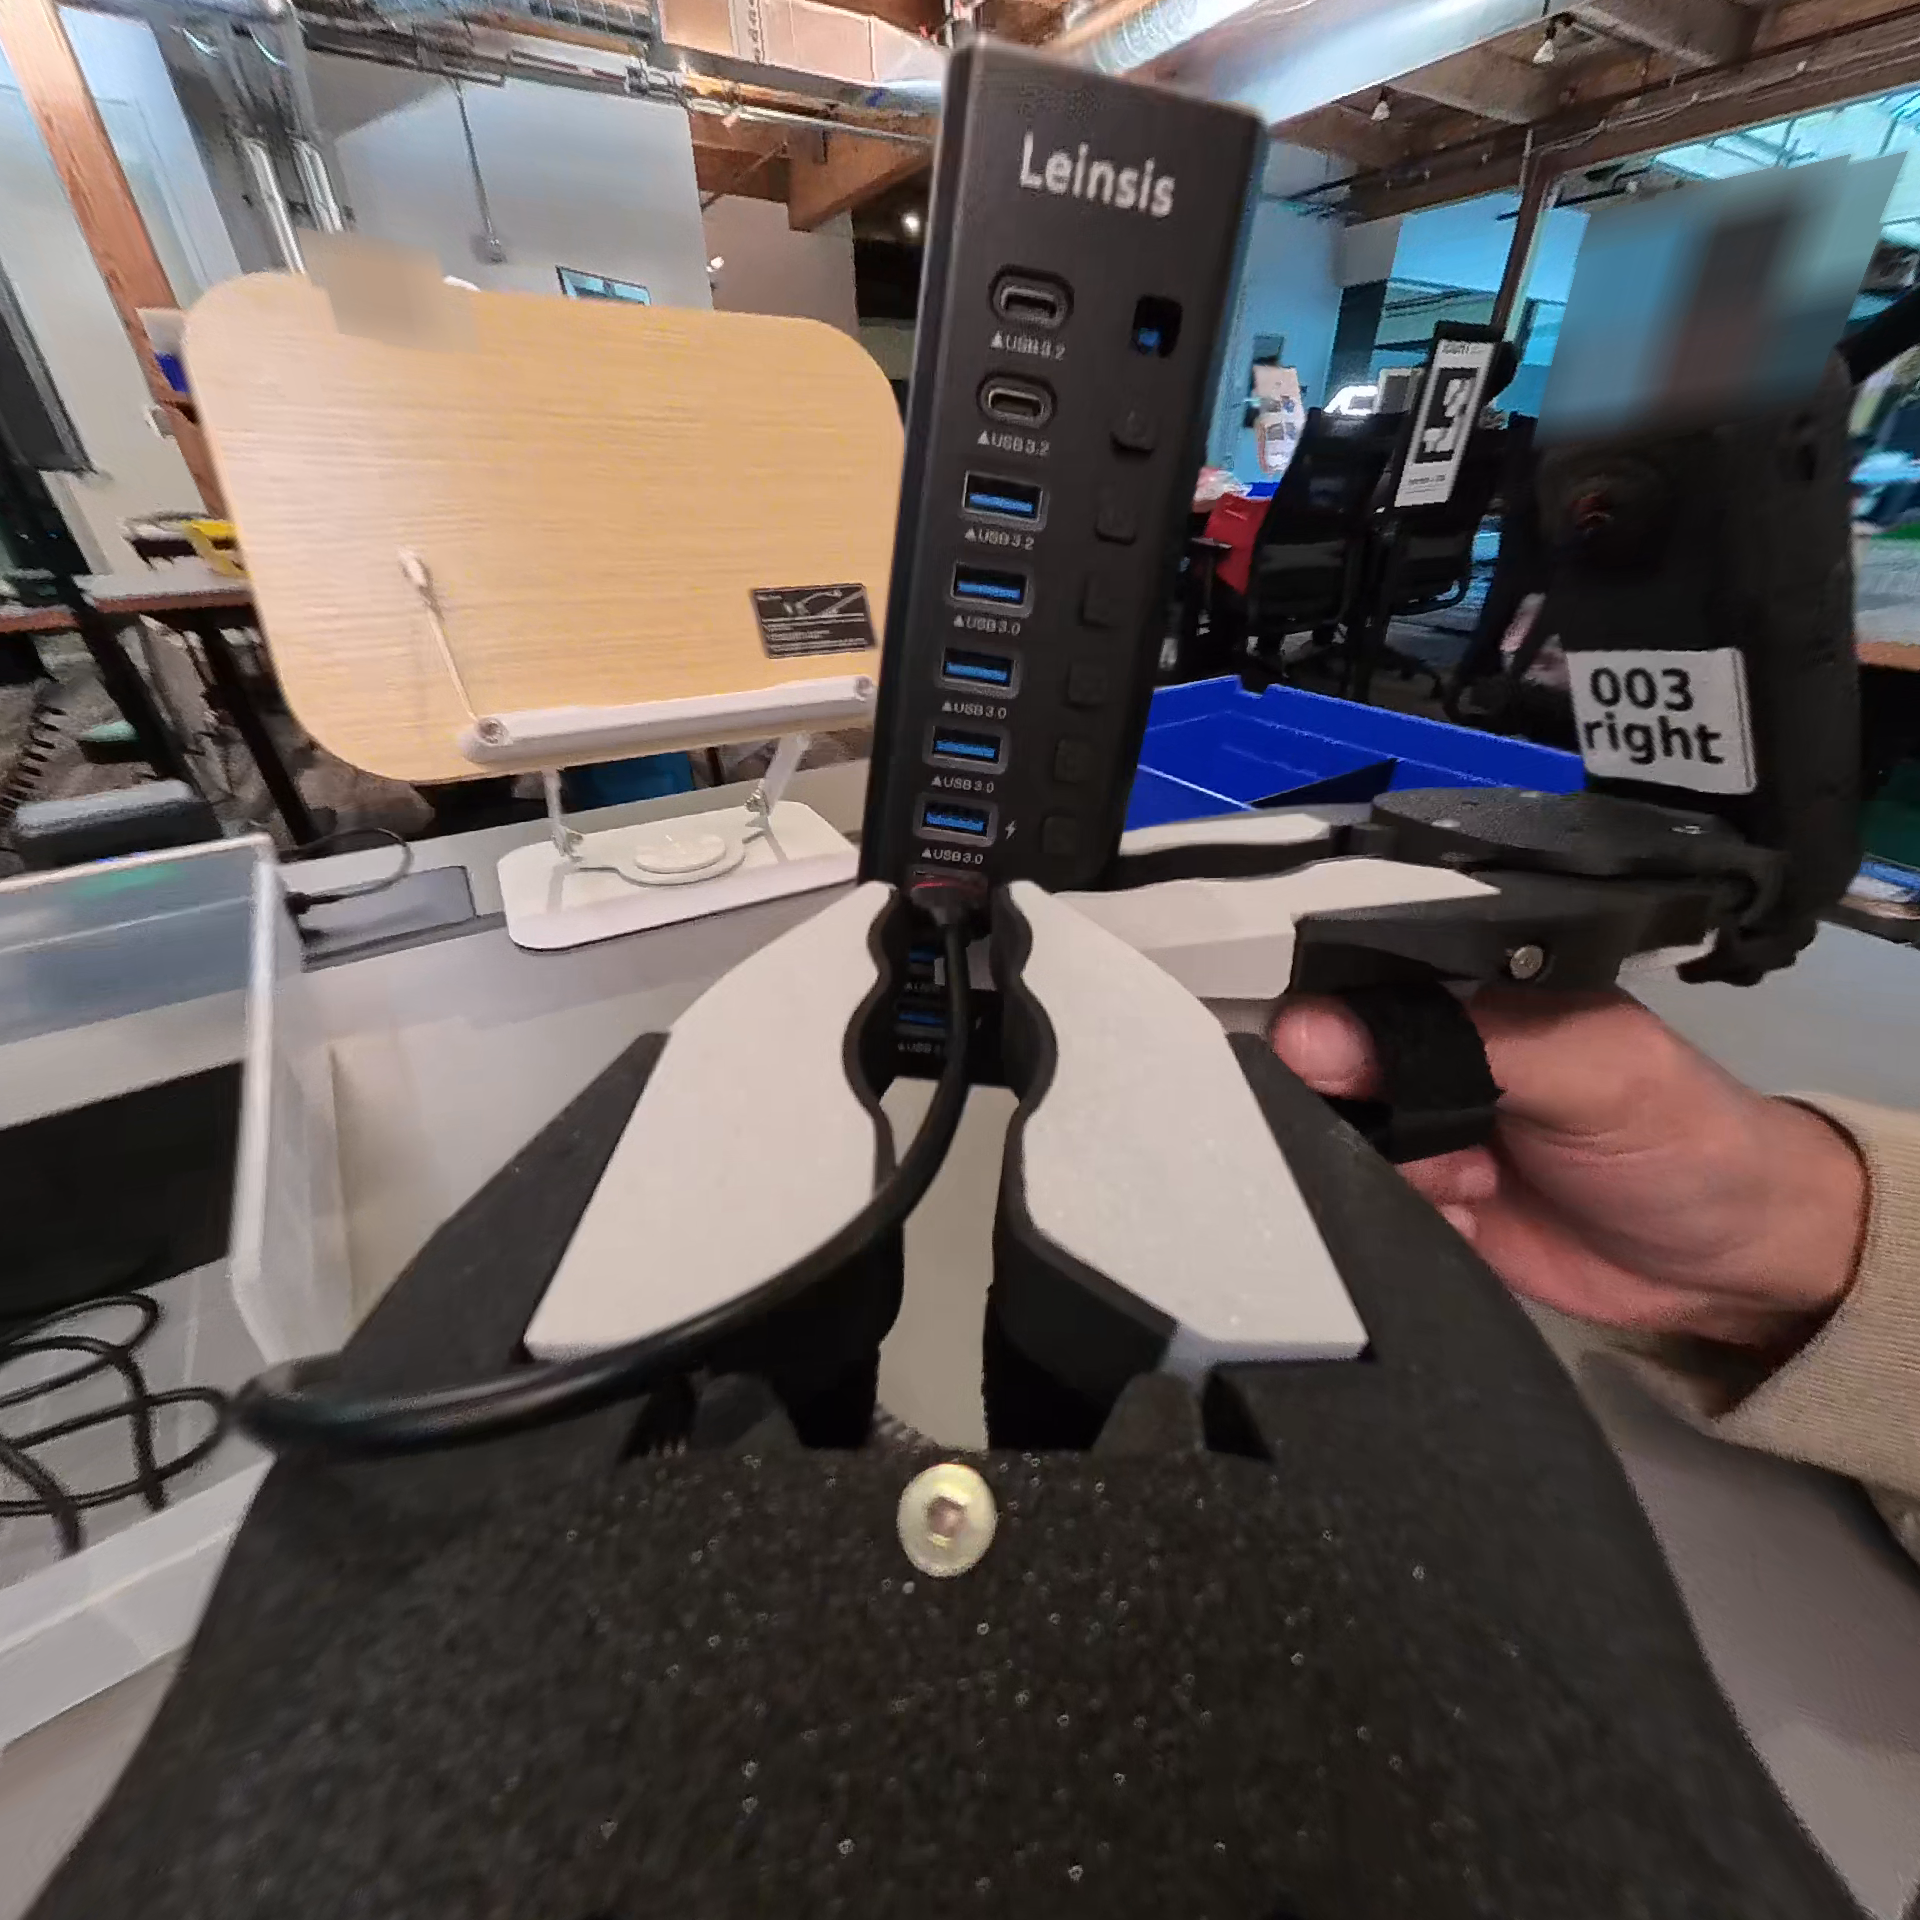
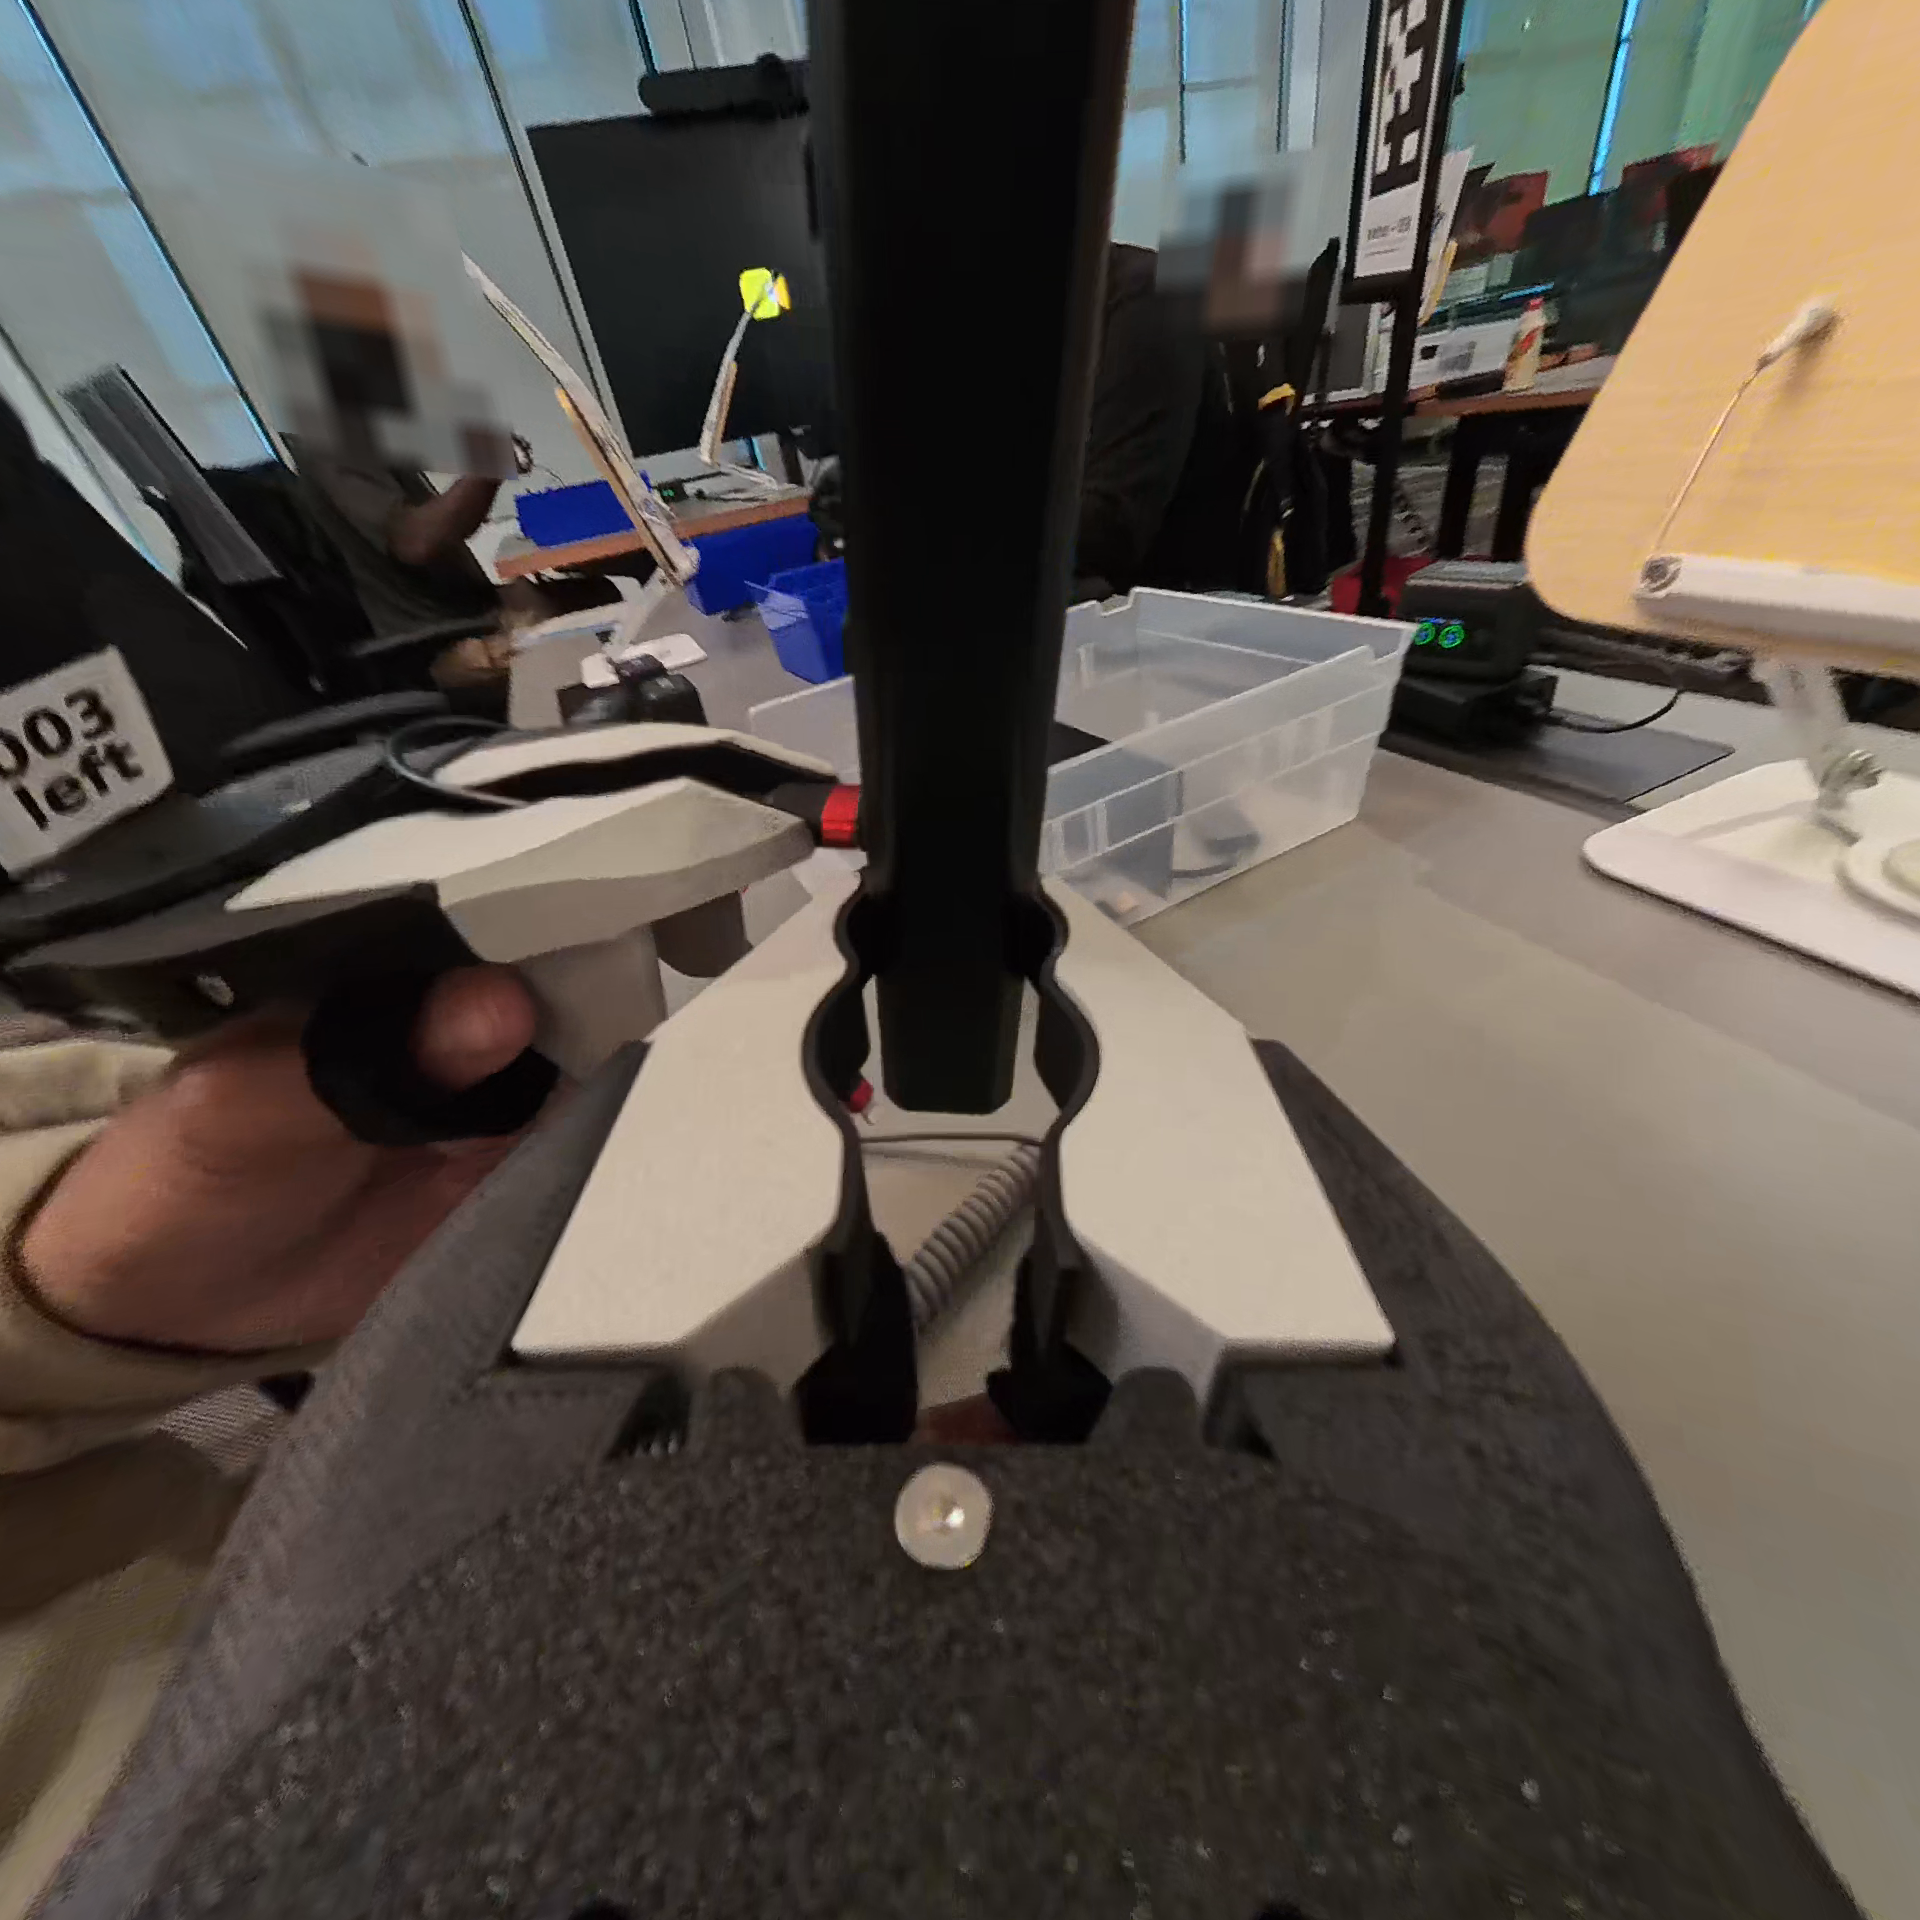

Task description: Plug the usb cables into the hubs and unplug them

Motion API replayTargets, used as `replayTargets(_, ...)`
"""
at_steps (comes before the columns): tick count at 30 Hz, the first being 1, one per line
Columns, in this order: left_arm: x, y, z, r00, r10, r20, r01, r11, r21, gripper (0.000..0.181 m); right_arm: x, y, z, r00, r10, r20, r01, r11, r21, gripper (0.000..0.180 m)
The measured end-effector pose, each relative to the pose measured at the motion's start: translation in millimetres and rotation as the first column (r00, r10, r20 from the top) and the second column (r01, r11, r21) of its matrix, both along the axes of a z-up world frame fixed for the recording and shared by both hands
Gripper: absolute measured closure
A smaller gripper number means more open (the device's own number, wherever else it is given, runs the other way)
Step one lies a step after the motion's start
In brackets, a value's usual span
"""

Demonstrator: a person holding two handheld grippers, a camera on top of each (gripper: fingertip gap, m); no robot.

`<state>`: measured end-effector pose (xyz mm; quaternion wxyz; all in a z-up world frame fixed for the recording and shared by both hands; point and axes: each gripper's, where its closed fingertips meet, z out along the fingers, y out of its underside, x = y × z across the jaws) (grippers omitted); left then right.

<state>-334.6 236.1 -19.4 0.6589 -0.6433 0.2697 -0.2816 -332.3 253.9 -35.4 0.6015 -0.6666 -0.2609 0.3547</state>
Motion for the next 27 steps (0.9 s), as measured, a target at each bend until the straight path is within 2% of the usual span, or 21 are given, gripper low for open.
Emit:
replayTargets(3,1.1,0.9,-6.4,0.999,-0.023,0.024,0.024,0.999,-0.045,0.166,3.6,1.9,-4.5,0.993,-0.030,0.118,0.021,0.997,0.076,0.153)
replayTargets(7,2.5,0.9,-5.3,0.998,-0.033,0.058,0.036,0.998,-0.047,0.166,5.3,1.6,-2.9,0.990,-0.048,0.131,0.034,0.994,0.103,0.153)
replayTargets(11,2.3,4.9,-12.9,0.998,0.000,0.058,0.004,0.997,-0.081,0.166,3.3,3.8,-9.0,0.974,-0.072,0.214,0.045,0.990,0.131,0.153)
replayTargets(14,3.0,-0.5,-2.5,1.000,0.008,0.011,-0.008,1.000,0.002,0.166,1.7,-1.3,-0.7,0.994,-0.001,0.110,-0.010,0.996,0.094,0.153)
replayTargets(19,1.1,-3.1,2.6,0.999,0.009,-0.041,-0.006,0.998,0.064,0.166,-0.4,-3.2,3.1,0.991,0.005,0.132,-0.019,0.995,0.102,0.153)
replayTargets(24,3.0,6.2,-9.0,0.999,-0.021,-0.031,0.020,0.999,-0.025,0.166,1.5,4.3,-8.9,0.993,0.003,0.121,-0.006,1.000,0.022,0.153)
replayTargets(27,4.8,16.7,-21.2,0.997,-0.044,-0.058,0.037,0.993,-0.115,0.165,6.9,18.1,-15.9,0.993,-0.052,0.106,0.055,0.998,-0.027,0.153)
